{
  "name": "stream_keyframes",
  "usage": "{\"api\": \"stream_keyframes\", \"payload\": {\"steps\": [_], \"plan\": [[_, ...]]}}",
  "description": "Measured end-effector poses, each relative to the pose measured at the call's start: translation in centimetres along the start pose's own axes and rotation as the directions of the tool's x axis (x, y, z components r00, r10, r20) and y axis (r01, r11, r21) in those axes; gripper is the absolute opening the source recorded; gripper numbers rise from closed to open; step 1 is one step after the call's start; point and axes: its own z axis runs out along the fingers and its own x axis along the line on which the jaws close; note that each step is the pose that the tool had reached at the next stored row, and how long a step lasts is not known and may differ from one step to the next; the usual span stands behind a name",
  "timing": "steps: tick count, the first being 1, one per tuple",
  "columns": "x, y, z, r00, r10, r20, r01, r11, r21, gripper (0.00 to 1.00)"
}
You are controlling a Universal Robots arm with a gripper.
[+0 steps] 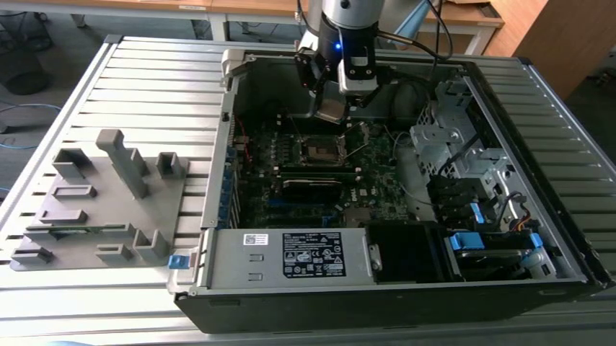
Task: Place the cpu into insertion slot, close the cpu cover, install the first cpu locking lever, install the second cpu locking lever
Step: 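Place the cpu into insertion slot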
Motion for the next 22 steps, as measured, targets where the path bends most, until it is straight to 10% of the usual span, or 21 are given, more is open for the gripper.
{"api": "stream_keyframes", "payload": {"steps": [22], "plan": [[0.0, -0.01, 0.11, 0.9954, 0.096, 0.0084, -0.096, 0.9954, -0.0023, 0.54]]}}
